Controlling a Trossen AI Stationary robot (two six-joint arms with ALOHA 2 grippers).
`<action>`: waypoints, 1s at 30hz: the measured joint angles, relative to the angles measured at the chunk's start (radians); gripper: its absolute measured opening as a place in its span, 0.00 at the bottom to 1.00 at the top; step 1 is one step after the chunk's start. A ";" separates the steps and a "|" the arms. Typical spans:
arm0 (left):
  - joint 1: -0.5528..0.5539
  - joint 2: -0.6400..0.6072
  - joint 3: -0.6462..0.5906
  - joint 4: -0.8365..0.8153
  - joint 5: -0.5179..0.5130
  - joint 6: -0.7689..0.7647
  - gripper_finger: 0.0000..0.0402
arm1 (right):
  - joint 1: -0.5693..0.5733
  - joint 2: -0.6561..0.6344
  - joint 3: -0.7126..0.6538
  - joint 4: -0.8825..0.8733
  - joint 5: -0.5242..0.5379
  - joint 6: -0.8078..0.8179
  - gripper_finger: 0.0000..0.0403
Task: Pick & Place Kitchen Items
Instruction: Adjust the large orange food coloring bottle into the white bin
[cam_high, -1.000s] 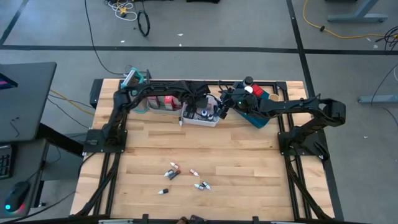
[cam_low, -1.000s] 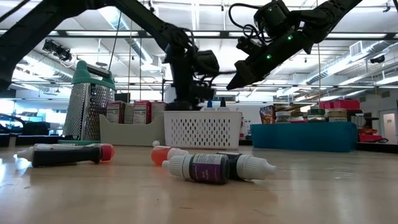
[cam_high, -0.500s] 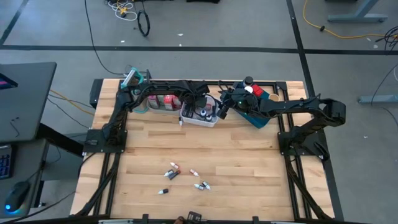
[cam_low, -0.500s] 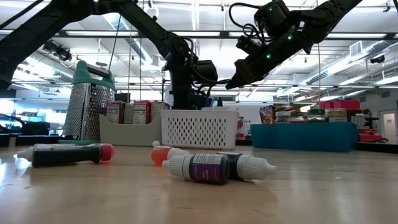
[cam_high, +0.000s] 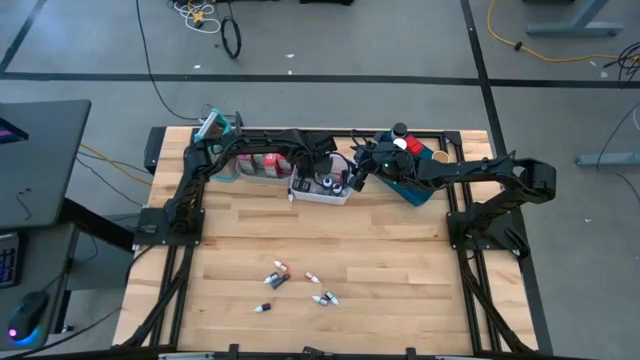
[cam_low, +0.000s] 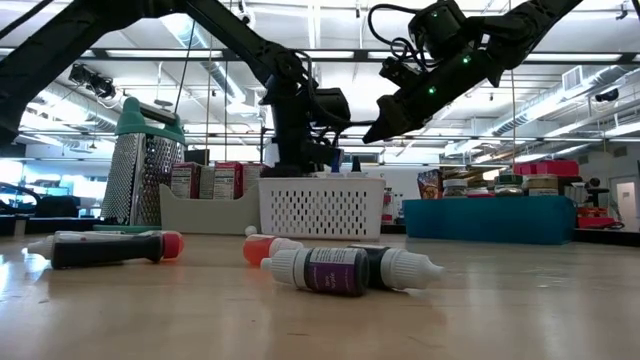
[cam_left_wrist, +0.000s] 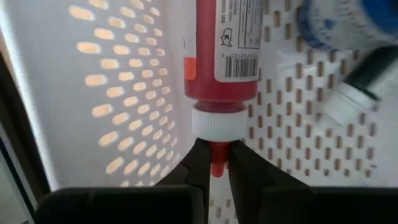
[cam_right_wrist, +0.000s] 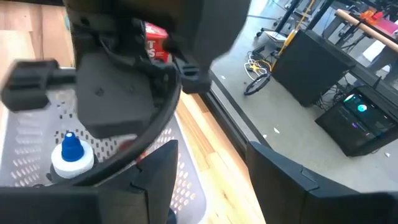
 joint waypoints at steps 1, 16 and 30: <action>-0.001 -0.007 0.000 -0.015 0.001 -0.006 0.10 | 0.000 0.000 0.000 0.000 0.000 0.000 0.50; -0.045 -0.096 0.001 -0.070 -0.180 -0.013 0.10 | 0.000 0.000 0.000 -0.002 0.000 0.000 0.50; -0.168 -0.121 0.001 -0.171 -0.742 0.107 0.10 | 0.000 0.000 0.000 -0.009 0.009 0.000 0.50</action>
